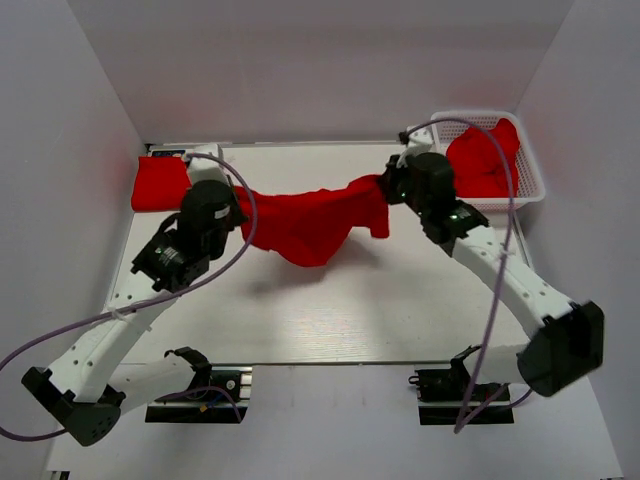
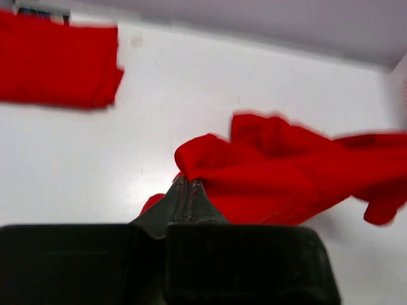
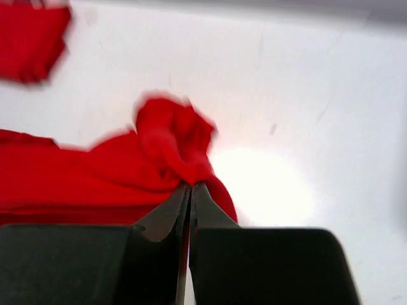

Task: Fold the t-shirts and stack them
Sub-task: Flatten out the tshirt

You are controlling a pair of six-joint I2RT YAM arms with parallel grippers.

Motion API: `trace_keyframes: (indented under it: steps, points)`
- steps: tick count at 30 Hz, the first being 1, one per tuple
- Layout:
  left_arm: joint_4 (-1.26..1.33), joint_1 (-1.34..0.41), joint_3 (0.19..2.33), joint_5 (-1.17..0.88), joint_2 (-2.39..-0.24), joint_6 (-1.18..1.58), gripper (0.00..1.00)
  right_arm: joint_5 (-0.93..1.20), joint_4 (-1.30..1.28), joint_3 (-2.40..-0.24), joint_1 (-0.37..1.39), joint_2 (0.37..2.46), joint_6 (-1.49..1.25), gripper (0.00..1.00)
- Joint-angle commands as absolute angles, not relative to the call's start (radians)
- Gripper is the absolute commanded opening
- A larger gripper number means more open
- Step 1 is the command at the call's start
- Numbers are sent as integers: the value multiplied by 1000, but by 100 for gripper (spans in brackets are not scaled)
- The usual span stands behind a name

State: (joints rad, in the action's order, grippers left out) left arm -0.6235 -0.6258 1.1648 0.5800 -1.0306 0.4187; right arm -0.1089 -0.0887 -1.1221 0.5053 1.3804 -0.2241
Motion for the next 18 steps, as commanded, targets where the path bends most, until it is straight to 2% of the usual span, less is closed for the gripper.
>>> trace_keyframes:
  steps: [1, 8, 18]
  points:
    - [-556, -623, 1290, 693, -965, 349, 0, -222, -87, -1189, 502, 1225, -127, 0]
    - [-310, -623, 1411, 511, -862, 131, 0, -241, -115, -1327, 503, 1051, -28, 0]
    - [-270, -623, 1627, 335, -805, -4, 0, -112, -238, -1635, 503, 951, 109, 0]
